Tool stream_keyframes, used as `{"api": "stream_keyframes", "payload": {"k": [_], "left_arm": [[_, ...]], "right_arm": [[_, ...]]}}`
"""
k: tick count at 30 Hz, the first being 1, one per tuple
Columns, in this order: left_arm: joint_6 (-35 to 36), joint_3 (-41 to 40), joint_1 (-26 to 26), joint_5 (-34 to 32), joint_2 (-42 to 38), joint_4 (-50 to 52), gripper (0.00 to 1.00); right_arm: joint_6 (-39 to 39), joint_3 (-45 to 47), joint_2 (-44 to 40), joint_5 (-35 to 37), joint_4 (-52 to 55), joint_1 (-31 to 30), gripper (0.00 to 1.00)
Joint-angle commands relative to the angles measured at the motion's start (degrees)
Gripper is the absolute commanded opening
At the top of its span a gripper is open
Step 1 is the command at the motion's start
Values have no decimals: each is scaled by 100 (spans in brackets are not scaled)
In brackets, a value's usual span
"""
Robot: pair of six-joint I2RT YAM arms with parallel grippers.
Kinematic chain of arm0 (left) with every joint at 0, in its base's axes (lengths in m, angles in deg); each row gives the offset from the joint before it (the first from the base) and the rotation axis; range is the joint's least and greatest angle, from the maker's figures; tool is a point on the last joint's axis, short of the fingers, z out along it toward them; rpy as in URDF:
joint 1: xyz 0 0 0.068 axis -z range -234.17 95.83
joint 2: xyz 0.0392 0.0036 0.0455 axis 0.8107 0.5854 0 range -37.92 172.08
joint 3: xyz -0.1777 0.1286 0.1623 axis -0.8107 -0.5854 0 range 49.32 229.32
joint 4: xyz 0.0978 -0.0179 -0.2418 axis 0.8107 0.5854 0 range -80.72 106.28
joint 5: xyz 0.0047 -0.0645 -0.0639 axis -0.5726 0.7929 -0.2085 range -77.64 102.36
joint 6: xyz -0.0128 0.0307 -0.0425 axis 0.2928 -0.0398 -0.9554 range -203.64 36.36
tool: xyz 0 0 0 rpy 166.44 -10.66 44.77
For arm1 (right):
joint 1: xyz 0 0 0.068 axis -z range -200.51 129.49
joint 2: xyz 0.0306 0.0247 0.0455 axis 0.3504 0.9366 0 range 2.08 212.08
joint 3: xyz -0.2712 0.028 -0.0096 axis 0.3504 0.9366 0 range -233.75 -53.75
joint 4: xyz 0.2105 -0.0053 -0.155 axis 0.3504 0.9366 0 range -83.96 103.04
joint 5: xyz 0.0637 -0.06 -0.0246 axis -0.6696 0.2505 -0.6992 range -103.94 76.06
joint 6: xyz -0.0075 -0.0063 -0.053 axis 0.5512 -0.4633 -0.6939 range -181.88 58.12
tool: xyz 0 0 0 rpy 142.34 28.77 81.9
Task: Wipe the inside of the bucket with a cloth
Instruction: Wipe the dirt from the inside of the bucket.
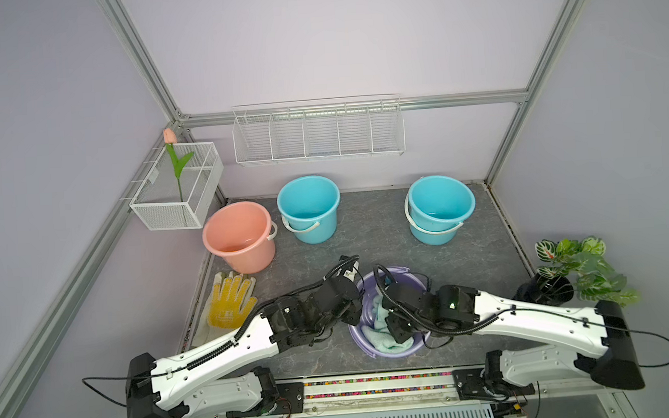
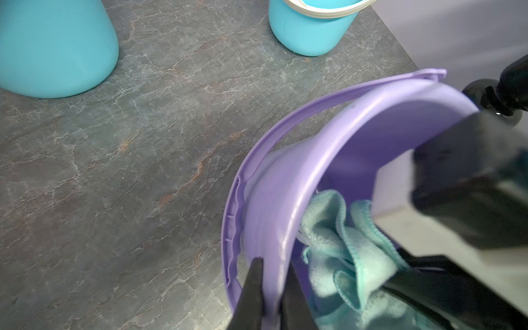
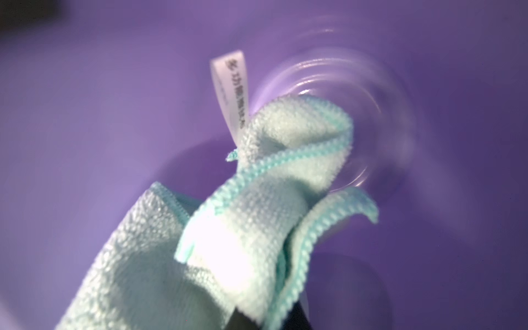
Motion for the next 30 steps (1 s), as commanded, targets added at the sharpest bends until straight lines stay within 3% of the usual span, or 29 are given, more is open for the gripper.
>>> {"api": "stream_keyframes", "payload": {"k": [1,13,30], "left_arm": [[-37,148,18,-44,29,-345,0],[-54,108,15,-21,12,-451,0],[-18,73,19,32,-29,-490,0]], "right_arm": [[707,-63,-410,-348,-15,-48,7],[2235,712,-944,-680,-1758,-35,7],[3807,1355,-15,-339,-2521,360,7]]}}
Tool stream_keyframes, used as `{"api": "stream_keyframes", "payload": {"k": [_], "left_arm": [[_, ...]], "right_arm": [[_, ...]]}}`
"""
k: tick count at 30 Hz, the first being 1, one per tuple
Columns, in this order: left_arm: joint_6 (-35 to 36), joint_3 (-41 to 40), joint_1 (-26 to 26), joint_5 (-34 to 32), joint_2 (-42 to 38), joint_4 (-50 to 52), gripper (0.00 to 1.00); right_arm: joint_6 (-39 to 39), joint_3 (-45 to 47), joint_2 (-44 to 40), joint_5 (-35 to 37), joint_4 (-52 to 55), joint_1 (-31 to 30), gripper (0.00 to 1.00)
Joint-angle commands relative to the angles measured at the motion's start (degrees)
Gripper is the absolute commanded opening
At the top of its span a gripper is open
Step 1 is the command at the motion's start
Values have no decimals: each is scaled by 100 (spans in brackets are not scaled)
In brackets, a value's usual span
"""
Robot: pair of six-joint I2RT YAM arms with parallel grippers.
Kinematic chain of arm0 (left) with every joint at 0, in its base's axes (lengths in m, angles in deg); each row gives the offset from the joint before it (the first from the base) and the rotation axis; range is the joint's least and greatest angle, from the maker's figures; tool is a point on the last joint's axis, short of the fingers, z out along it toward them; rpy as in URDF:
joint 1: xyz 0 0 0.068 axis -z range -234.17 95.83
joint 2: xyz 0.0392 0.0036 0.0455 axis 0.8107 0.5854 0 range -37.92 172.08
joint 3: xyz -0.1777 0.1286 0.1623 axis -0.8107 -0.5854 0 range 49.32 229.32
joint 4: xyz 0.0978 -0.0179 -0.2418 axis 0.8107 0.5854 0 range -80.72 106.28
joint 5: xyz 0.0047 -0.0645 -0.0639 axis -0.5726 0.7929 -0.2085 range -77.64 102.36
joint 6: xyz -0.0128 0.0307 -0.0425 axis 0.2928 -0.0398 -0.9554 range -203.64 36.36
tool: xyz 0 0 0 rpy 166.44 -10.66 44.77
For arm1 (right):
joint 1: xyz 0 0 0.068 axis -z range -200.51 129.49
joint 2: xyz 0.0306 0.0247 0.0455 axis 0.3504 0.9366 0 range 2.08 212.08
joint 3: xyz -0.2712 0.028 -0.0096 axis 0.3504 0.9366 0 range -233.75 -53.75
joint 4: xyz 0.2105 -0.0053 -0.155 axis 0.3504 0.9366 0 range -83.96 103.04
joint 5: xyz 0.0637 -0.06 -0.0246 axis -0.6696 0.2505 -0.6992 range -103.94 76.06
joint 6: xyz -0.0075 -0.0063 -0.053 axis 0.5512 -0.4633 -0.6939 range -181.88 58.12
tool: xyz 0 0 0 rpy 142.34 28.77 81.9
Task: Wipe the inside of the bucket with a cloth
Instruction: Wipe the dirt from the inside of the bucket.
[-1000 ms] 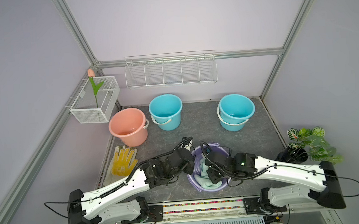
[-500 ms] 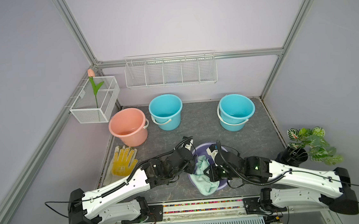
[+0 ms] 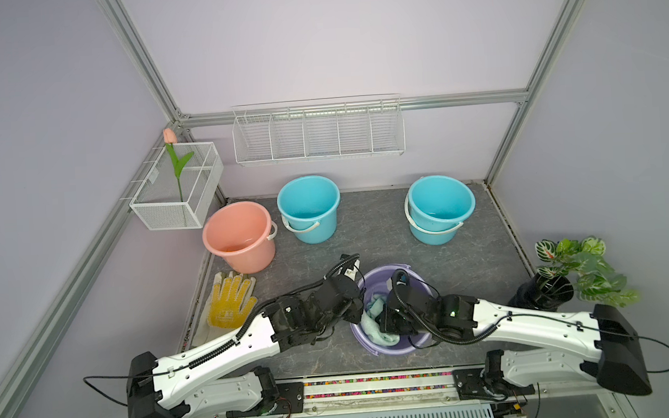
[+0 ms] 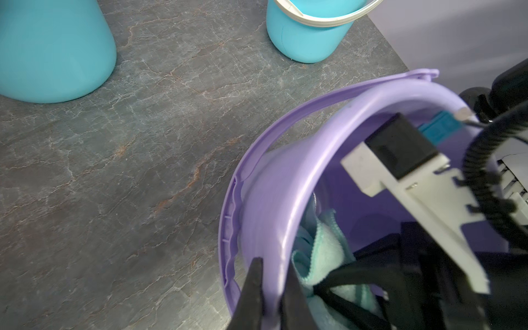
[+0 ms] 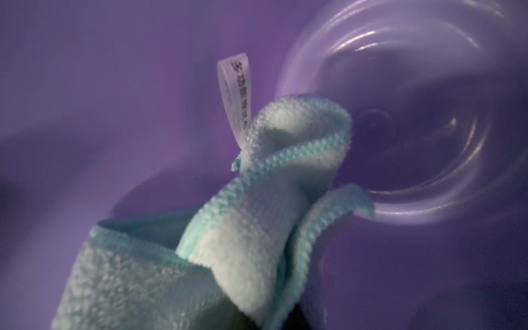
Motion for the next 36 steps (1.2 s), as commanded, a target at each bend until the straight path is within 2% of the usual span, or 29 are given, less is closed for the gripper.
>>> {"api": "stream_keyframes", "payload": {"k": [1,7,21,25,30,36], "left_arm": [[-22,77,23,33,-52,-324,0],[-8,83,24,30,-47,-342,0],[9,53,19,-61,-116,-295,0],[7,11,21,-95,-159,-307,0],[-83,-121,25,-280,-150,-419,0],[-396,-70,17,-889,57,-210,0]], "right_arm": [[648,85,269,161,-174,102,7],[1059,5,845,365,-176,182,7],[1407,-750,2290,751,788,455,7],[1267,-754,2245,695,787,482,7],[1009,-597,1724,328,510,522,7],[1065,-528,1057,-146,620,492,7]]}}
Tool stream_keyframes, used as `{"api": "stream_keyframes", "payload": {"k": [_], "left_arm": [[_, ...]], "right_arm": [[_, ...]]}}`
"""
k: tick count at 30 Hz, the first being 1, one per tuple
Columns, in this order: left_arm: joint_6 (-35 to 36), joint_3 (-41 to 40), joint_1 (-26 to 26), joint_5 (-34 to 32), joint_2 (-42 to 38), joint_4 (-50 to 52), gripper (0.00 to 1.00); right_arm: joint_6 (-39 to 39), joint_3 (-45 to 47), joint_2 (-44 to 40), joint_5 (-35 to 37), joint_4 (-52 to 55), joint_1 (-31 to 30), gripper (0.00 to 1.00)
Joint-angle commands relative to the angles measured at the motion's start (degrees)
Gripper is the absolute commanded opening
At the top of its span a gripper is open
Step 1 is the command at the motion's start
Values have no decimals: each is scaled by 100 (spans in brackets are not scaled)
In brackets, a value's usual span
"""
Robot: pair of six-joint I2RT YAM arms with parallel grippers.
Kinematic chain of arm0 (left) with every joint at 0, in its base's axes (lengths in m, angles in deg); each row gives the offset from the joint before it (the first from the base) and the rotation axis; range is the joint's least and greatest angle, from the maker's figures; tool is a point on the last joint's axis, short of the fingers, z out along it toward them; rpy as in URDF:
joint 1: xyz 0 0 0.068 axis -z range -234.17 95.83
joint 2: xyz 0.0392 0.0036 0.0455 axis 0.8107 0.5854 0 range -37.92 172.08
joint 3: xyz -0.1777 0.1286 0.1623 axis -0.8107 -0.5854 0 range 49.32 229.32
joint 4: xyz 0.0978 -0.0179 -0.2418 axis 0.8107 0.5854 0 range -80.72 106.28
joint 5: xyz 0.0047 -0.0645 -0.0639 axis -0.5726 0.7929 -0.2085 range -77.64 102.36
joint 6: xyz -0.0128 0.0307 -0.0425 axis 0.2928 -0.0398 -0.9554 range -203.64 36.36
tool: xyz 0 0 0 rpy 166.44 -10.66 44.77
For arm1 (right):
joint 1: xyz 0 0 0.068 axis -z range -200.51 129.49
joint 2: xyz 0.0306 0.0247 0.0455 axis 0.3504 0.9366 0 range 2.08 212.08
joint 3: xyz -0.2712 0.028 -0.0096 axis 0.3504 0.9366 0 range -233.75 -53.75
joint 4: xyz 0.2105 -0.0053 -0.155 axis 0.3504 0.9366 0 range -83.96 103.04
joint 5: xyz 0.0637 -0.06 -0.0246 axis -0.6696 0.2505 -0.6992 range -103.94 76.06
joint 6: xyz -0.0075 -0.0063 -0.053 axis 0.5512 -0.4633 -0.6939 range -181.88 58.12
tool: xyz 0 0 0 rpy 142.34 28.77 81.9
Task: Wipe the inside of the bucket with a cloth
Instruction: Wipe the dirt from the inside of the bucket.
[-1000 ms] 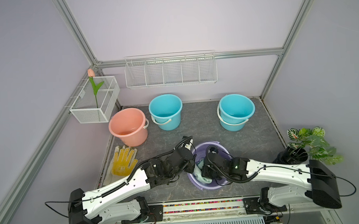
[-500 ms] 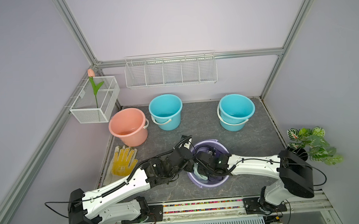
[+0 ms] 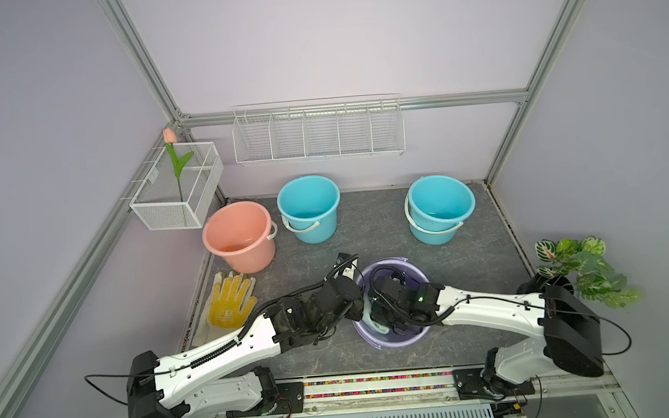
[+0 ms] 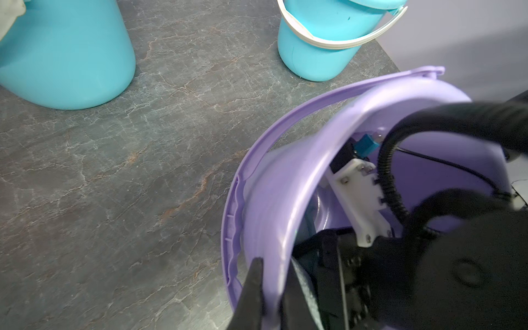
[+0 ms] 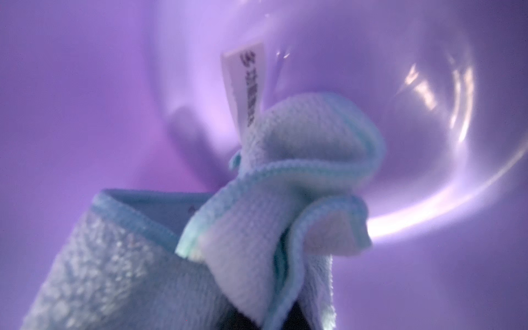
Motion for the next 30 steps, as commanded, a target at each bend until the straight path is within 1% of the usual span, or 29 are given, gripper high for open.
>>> {"api": "stream_keyframes", "payload": {"k": [1,5,10,14,17,23,27,30], "left_arm": [[-259,74,-21,-501,109,99,0],[-441,214,-38,-574,311,247,0],[-509,321,-36,-524,408,281,0],[-484,347,-36,-455,401,219,0],[-478,377,-34,-402,401,217,0],[-435,442,-32,-235,405,226,0],[-326,450,-32,-113,388,183,0],[-287,440,-32,-52,352,141,0]], "right_arm": [[157,92,-474,-322,267,28,7],[303,92,-931,-472,152,14,7],[679,92,-1393,-489,-5,-19,7],[1335,333,-1613,-379,-240,-34,7],[1964,491,-1691,-125,-536,-48,7],[3180,738,-1633,610,-1022,-49,7],[3578,679,-1485,1090,-1025,-44,7],[3729,597,-1342,1379,-940,-27,7]]}}
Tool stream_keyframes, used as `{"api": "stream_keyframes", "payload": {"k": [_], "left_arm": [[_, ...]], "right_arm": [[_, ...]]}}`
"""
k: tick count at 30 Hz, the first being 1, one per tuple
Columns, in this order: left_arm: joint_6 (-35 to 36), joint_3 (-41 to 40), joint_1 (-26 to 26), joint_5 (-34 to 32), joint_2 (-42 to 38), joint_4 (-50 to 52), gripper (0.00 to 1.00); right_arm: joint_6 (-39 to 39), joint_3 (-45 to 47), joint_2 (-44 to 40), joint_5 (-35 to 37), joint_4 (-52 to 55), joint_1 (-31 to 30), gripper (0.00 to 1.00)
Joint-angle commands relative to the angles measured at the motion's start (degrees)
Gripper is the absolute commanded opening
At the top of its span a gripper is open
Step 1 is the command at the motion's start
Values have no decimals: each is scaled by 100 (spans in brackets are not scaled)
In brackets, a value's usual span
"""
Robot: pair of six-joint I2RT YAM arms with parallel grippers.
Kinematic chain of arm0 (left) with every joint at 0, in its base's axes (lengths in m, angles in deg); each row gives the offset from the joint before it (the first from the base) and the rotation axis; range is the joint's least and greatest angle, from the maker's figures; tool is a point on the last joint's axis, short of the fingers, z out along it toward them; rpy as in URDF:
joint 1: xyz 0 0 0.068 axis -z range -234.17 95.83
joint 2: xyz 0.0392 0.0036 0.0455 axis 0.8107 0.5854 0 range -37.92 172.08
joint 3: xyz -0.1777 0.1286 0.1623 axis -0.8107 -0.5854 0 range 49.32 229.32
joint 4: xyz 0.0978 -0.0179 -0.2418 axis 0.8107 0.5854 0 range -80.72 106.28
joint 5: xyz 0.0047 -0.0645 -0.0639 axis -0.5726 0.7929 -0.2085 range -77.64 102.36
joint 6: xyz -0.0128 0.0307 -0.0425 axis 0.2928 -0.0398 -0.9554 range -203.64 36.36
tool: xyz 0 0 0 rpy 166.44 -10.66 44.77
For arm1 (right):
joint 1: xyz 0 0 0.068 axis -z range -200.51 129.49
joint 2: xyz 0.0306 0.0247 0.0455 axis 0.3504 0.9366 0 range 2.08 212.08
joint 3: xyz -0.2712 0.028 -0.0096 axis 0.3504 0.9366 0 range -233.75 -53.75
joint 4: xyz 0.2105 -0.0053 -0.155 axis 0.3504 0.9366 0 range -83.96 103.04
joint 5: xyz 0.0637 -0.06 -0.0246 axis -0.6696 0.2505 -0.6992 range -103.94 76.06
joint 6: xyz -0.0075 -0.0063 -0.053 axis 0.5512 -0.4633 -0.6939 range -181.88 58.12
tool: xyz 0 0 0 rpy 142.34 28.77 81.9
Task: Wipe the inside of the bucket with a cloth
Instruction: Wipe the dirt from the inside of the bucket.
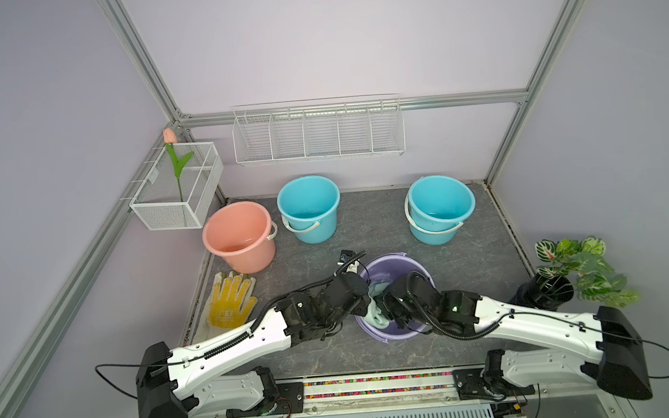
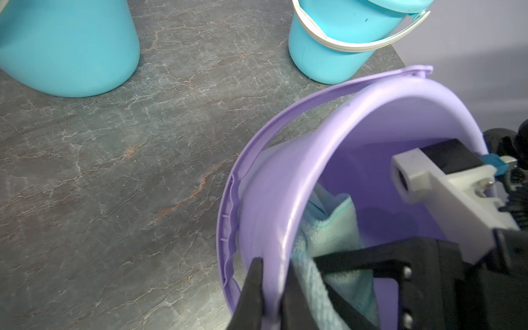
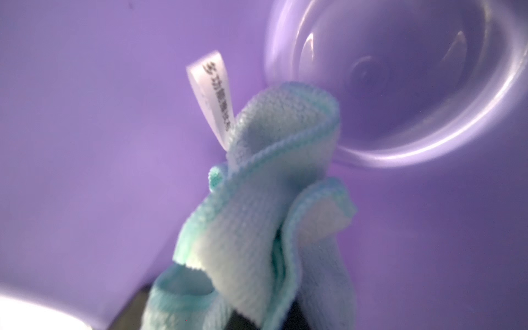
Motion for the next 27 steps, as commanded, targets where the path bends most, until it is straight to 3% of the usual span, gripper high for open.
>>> {"api": "stream_keyframes", "payload": {"k": [1,9,19,27], "left_arm": [[104,182,-9,38,-102,103,0],[220,173,-4,130,-176,11,0],[282,123,-8,169,-311,3,0],[275,28,-5,117,-346,-68,0]], "right_arm": [[980,-19,201,839,241,107,7],[1075,-31,998,949,183,202,7],[950,-32,2010,482,-83,325,7],[205,-392,1701,395,520,296,7]]}}
